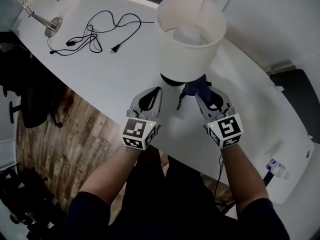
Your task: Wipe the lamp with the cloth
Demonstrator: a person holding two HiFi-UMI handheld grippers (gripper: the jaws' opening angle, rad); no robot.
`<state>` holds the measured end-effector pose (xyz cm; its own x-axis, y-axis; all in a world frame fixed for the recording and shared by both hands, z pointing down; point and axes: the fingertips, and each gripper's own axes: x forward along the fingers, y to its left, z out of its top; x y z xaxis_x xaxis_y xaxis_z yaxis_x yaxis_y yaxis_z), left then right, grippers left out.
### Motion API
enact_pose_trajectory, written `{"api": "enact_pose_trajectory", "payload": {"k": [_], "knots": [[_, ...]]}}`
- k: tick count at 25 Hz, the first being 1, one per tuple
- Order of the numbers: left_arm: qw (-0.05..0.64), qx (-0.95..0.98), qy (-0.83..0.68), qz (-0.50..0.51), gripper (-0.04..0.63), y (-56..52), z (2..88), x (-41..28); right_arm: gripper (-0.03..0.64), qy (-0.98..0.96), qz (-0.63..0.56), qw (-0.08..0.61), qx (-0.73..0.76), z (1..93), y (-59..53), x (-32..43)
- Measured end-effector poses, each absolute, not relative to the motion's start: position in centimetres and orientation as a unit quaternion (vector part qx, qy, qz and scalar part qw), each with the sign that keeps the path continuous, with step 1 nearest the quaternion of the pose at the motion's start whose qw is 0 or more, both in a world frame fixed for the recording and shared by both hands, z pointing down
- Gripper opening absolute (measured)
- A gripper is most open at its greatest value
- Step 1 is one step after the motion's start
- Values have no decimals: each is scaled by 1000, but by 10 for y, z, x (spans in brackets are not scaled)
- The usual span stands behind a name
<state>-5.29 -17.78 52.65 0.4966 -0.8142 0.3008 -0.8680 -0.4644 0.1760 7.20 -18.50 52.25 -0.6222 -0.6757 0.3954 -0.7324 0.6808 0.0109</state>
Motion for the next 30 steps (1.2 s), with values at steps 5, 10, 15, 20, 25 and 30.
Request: {"api": "enact_pose_trajectory", "payload": {"k": [5, 10, 15, 20, 25, 30], "knots": [[160, 845, -496, 118, -2, -205, 557, -57, 104, -887, 58, 227, 398, 545, -219, 71], [171, 839, -496, 141, -2, -219, 575, -54, 104, -878, 27, 274, 391, 562, -251, 68], [182, 831, -499, 162, -2, -224, 591, -52, 104, -862, 2, 342, 374, 588, -265, 64], [192, 827, -501, 166, -2, -222, 600, -53, 104, -860, -14, 364, 358, 593, -258, 56], [190, 829, -494, 180, -2, -221, 604, -49, 104, -860, -2, 366, 356, 594, -242, 48], [196, 829, -489, 189, -2, -219, 606, -48, 104, -862, 14, 365, 352, 595, -227, 33]]}}
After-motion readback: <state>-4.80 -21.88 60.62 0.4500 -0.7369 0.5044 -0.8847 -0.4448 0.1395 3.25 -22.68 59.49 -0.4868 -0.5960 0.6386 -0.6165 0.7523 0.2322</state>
